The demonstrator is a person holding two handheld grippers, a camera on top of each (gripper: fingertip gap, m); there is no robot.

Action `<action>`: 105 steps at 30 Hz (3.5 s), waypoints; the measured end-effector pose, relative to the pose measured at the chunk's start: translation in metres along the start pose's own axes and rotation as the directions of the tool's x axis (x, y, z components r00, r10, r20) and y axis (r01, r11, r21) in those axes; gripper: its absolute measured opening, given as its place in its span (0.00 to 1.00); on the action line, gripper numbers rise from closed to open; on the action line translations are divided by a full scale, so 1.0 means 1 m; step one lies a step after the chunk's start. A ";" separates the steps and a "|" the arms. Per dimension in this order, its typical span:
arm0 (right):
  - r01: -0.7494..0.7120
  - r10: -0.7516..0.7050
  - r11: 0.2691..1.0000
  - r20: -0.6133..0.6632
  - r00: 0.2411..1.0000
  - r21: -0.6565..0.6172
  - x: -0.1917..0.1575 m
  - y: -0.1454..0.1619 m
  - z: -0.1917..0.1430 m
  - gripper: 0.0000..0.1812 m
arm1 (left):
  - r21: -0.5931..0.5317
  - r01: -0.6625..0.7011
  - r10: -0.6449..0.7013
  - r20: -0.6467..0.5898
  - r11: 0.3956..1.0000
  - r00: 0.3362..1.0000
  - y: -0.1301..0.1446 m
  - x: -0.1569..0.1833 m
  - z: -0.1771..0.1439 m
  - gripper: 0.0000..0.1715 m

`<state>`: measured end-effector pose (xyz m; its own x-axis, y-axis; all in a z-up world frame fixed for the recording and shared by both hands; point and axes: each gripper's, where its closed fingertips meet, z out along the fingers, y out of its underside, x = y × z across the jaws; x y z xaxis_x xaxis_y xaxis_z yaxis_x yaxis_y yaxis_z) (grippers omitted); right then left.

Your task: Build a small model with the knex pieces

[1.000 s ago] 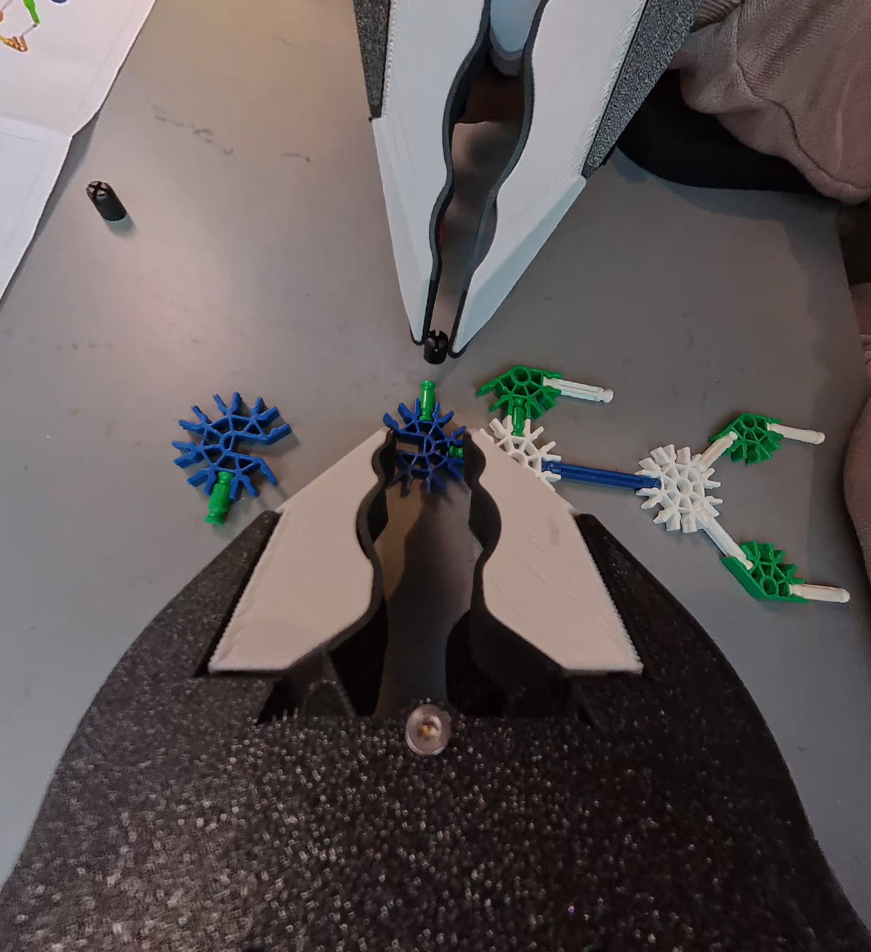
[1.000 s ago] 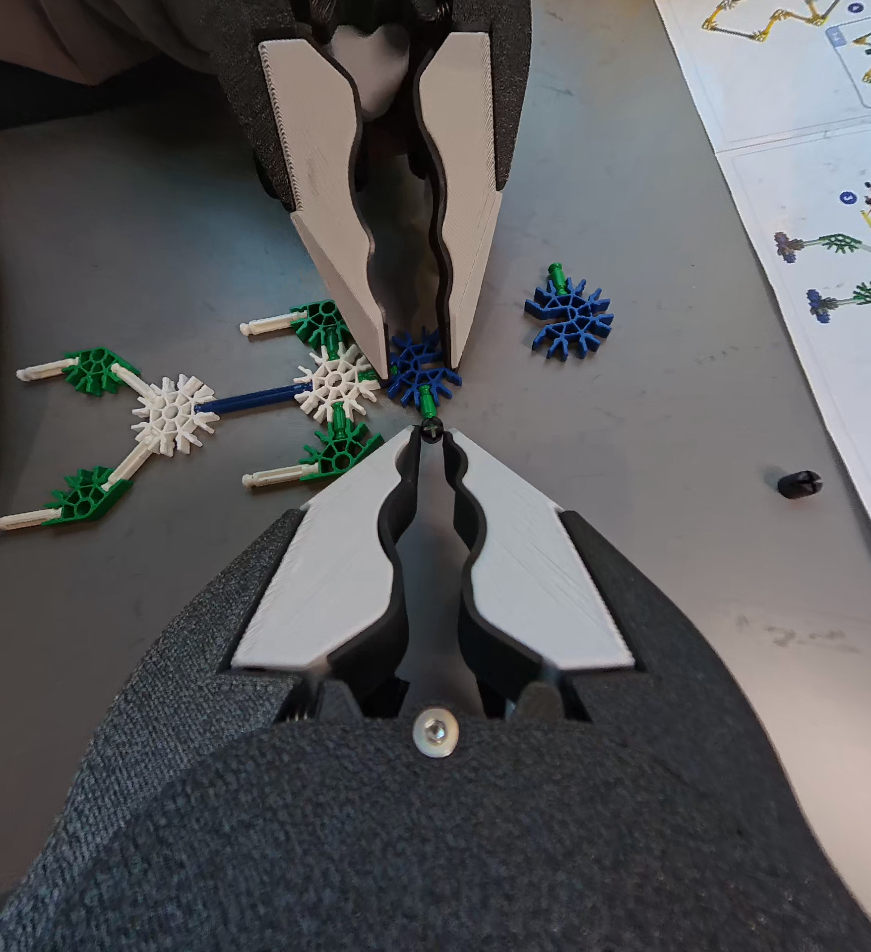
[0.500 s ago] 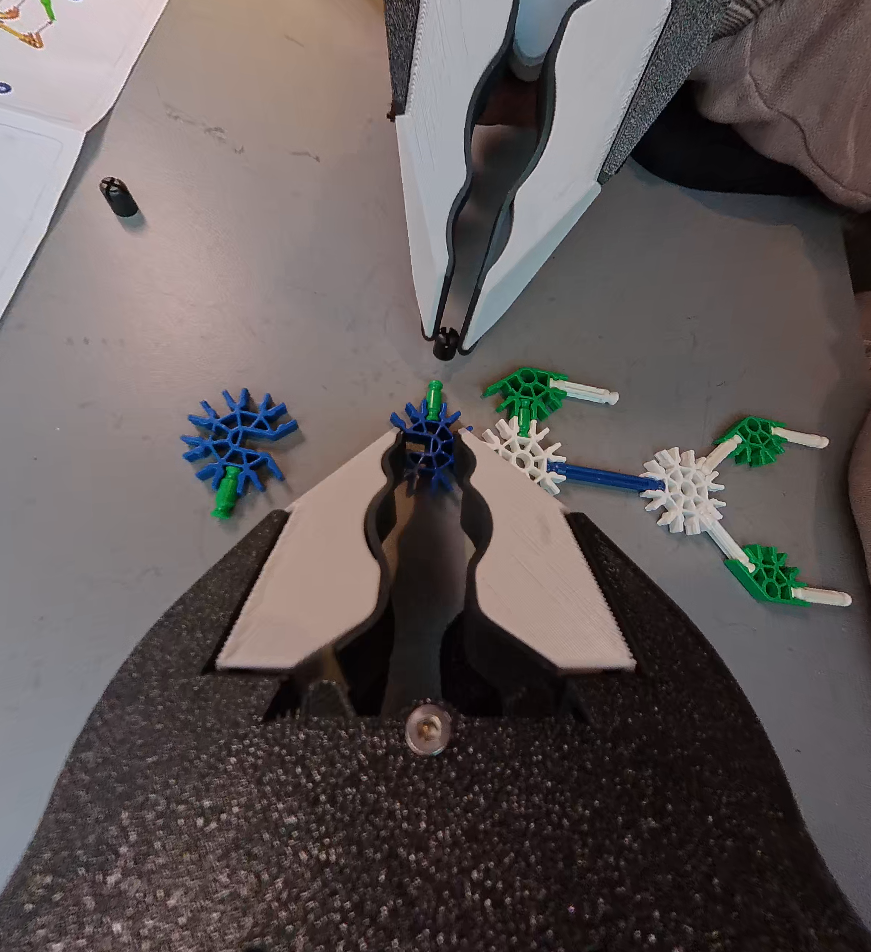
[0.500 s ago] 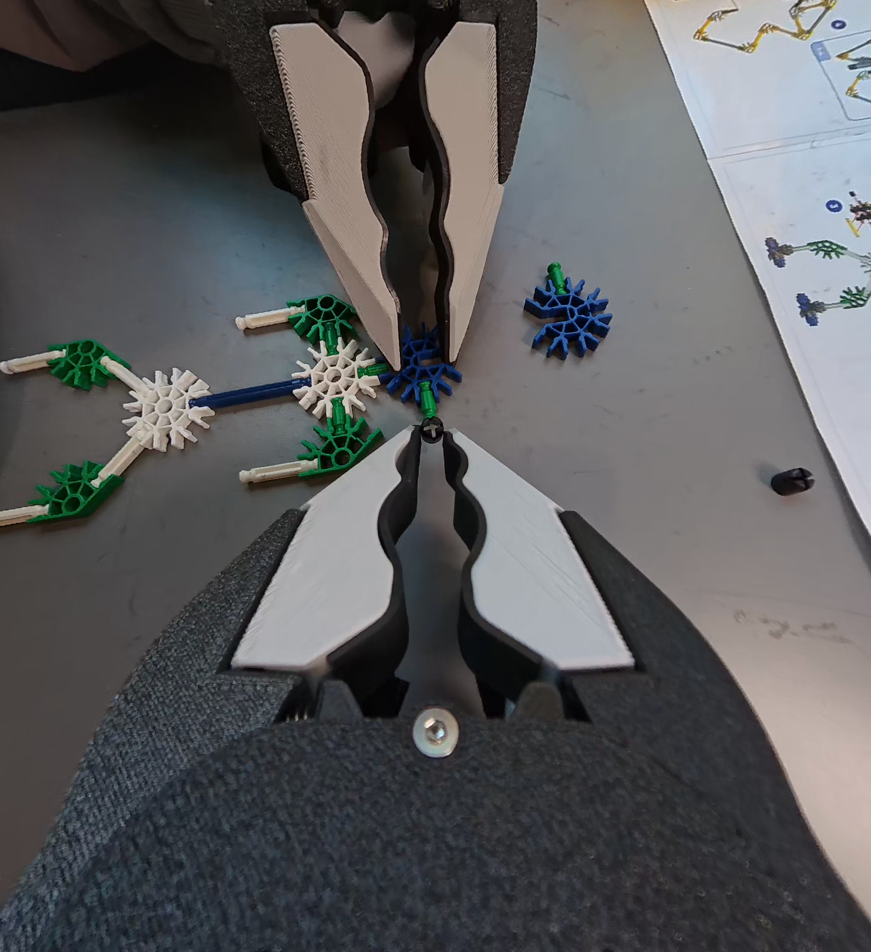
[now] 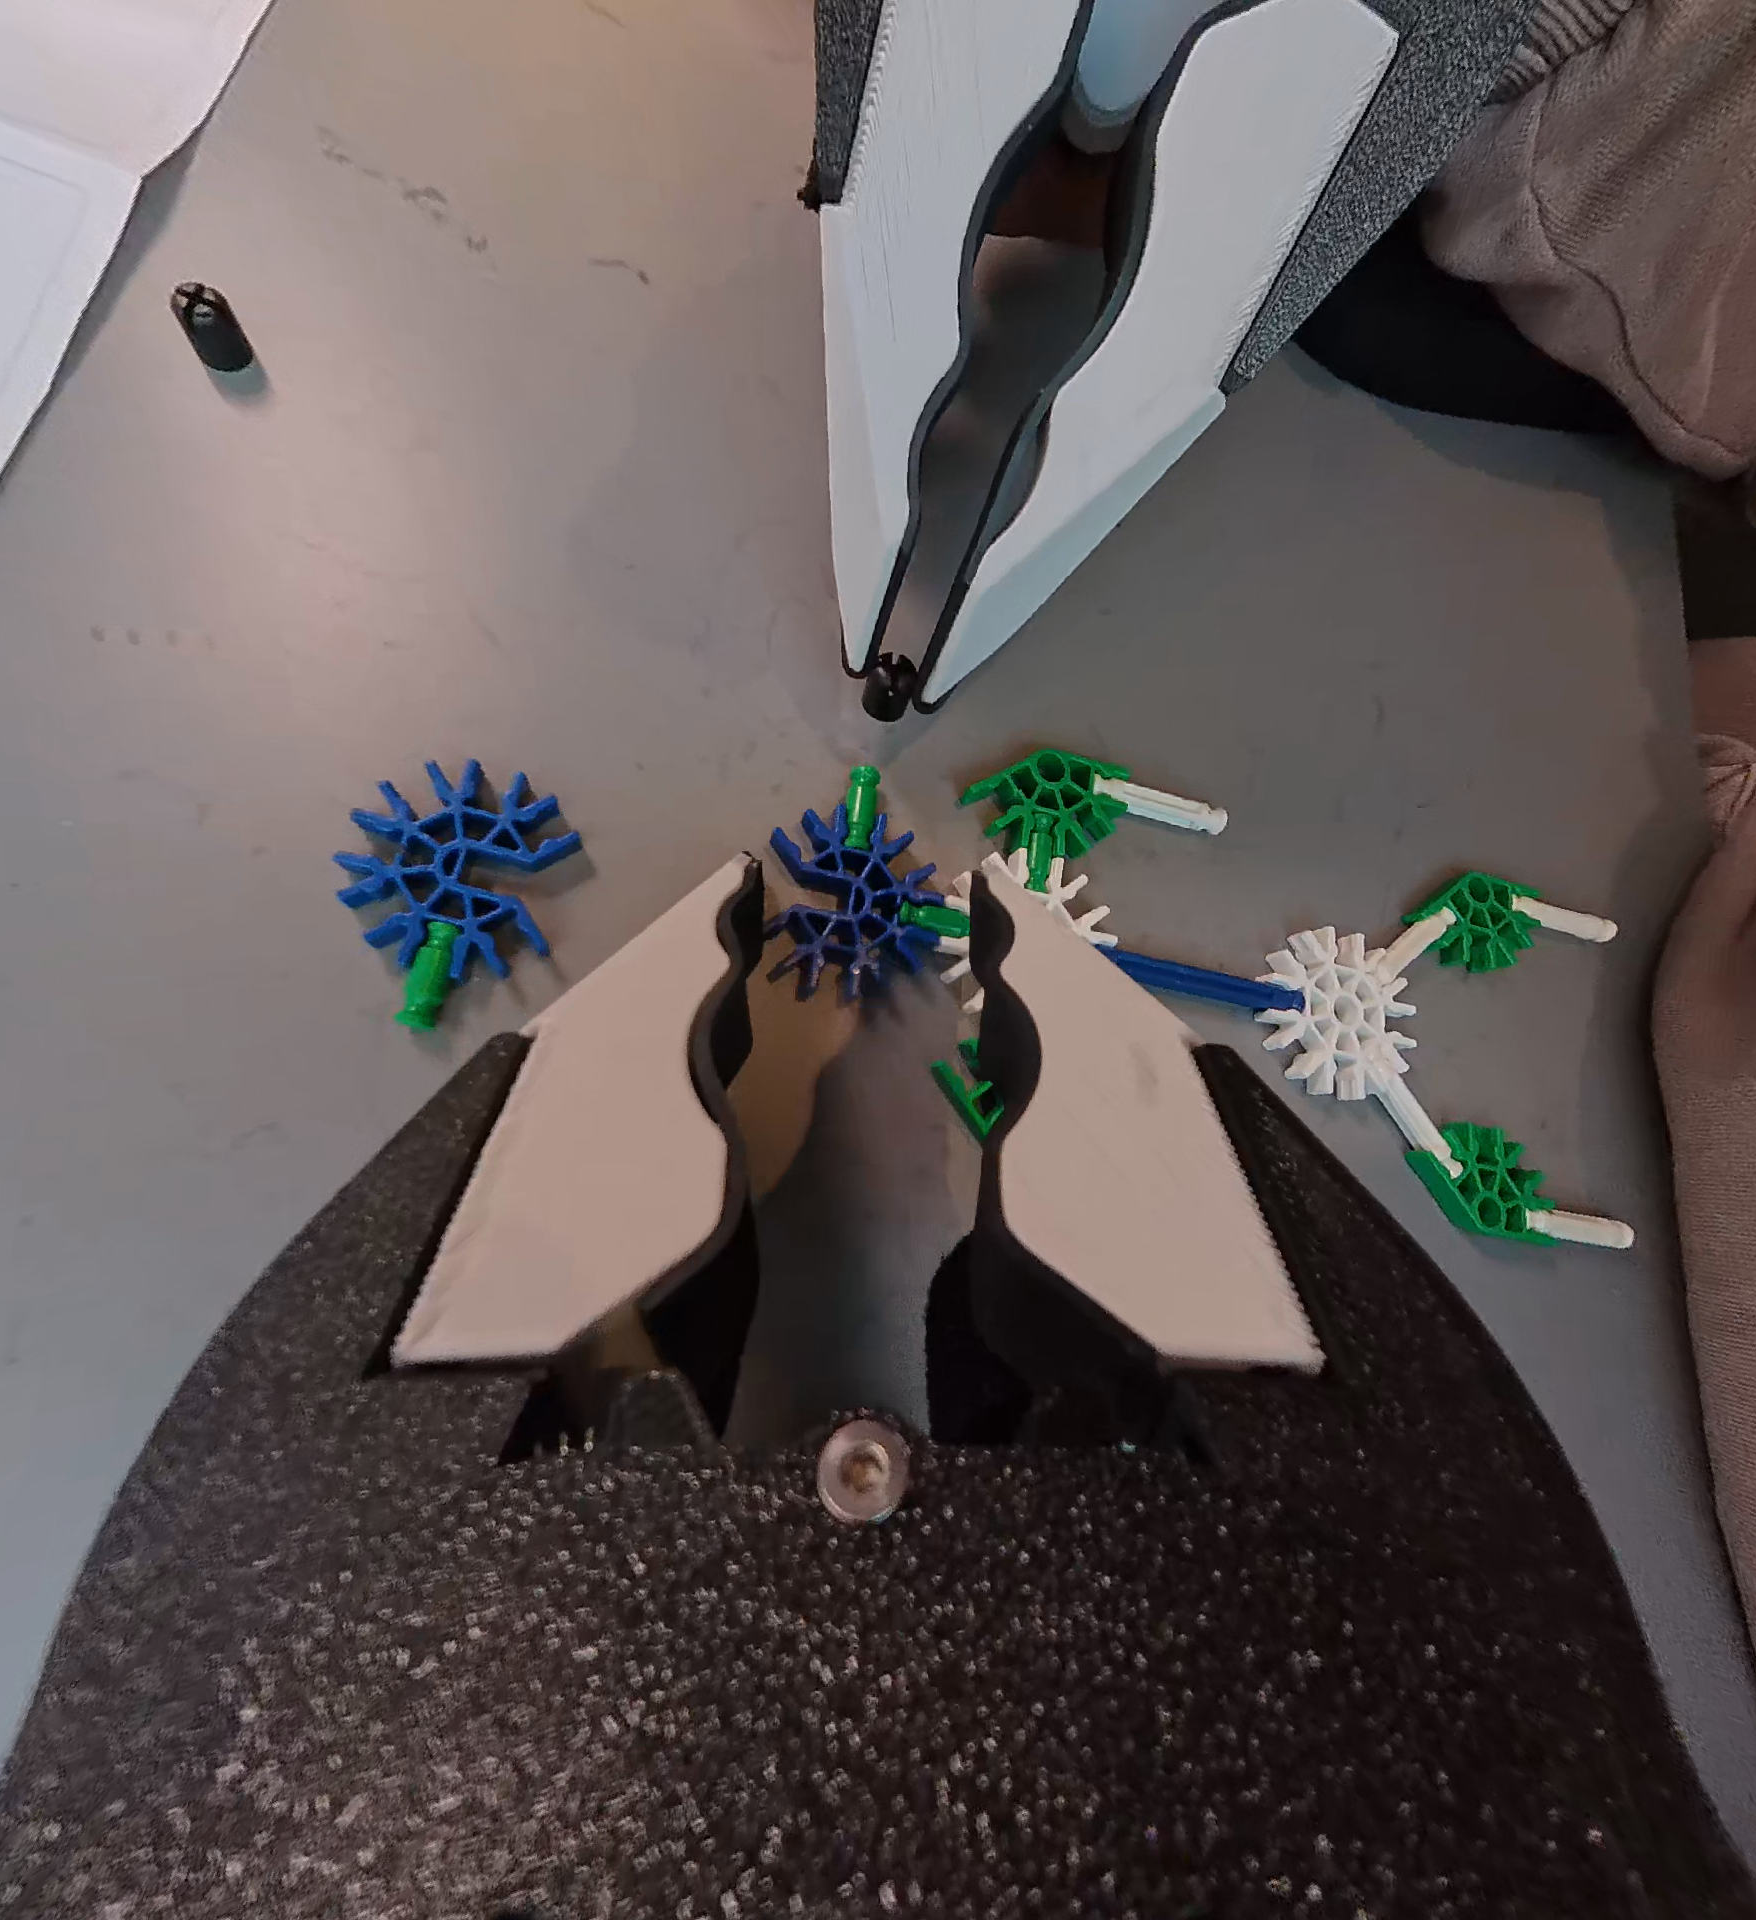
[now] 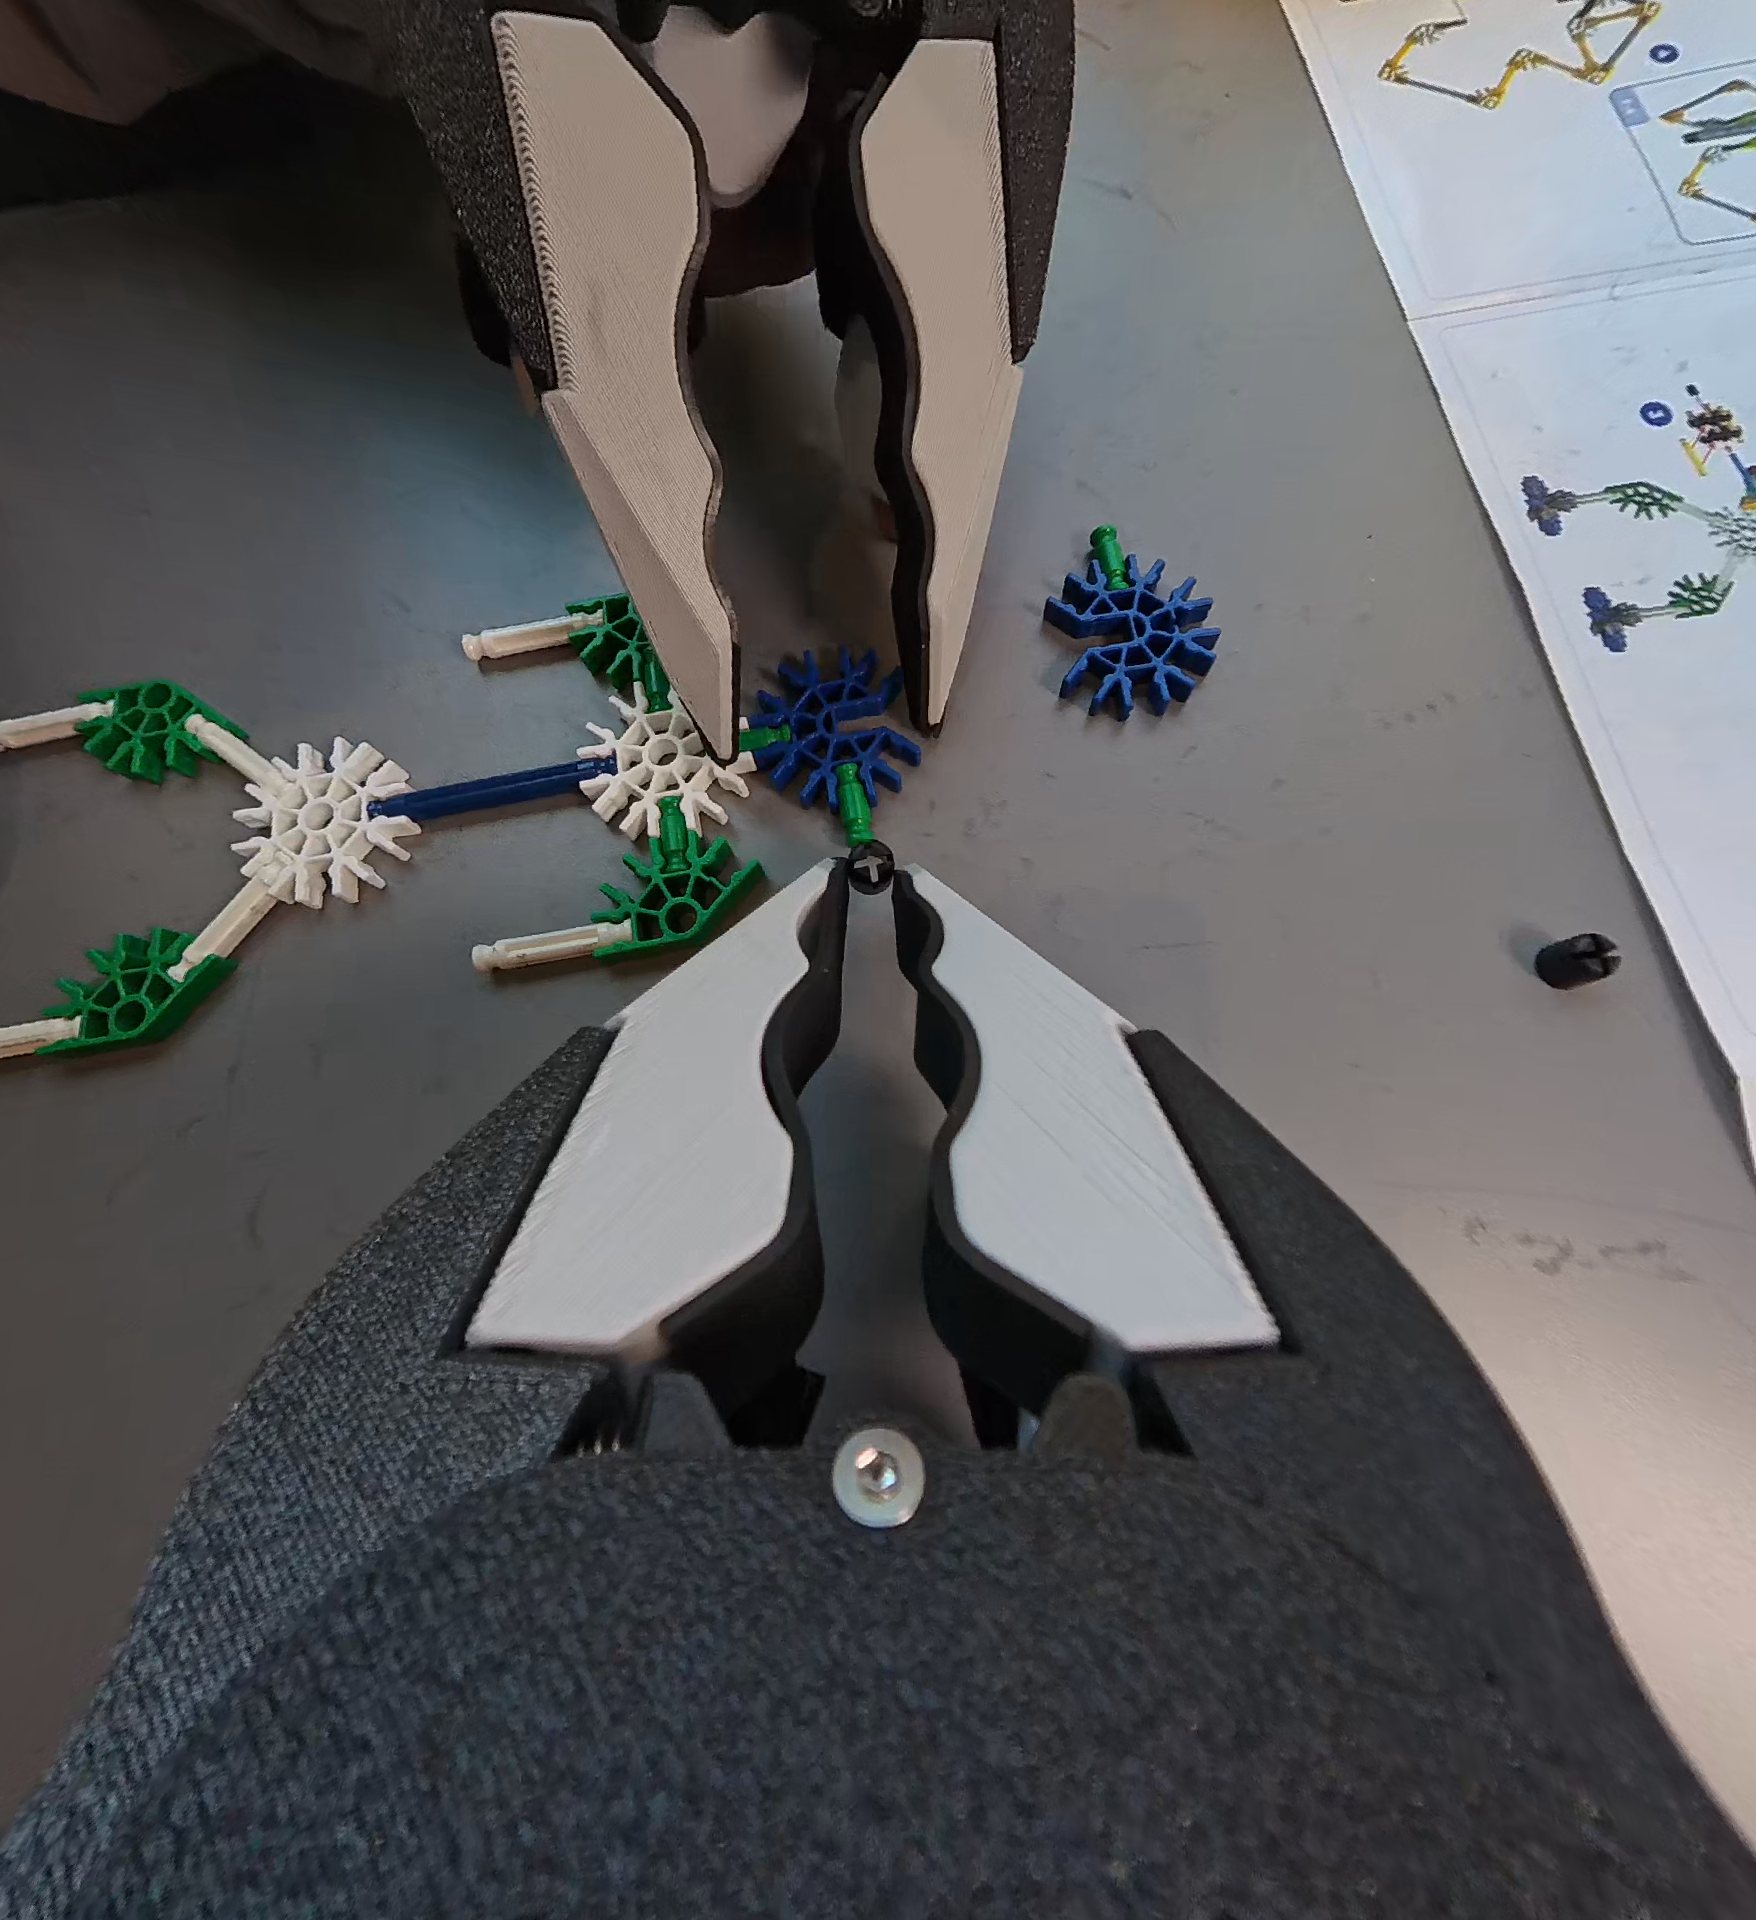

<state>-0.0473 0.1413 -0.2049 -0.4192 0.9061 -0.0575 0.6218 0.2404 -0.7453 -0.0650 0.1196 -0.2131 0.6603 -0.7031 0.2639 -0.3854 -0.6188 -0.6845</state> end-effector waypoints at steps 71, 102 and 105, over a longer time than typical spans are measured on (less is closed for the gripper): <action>0.048 -0.035 0.971 -0.060 0.998 0.234 -0.007 -0.044 -0.012 0.03 | 0.355 0.172 -0.183 -0.003 0.919 0.983 -0.032 0.007 -0.028 0.12; 0.070 -0.079 0.985 -0.054 0.995 -0.161 -0.011 0.014 -0.002 0.10 | 0.099 -0.041 0.014 0.261 0.994 0.965 -0.004 0.007 0.008 0.13; 0.068 -0.079 0.983 -0.056 0.995 -0.168 -0.011 0.015 0.000 0.09 | 0.094 -0.047 0.020 0.268 0.994 0.963 -0.004 0.007 0.008 0.13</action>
<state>-0.0329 0.1349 -0.2154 -0.4292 0.9024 0.0385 0.6940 0.3567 -0.6254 -0.0538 0.1201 -0.2145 0.8011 -0.5956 0.0586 -0.3532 -0.5496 -0.7571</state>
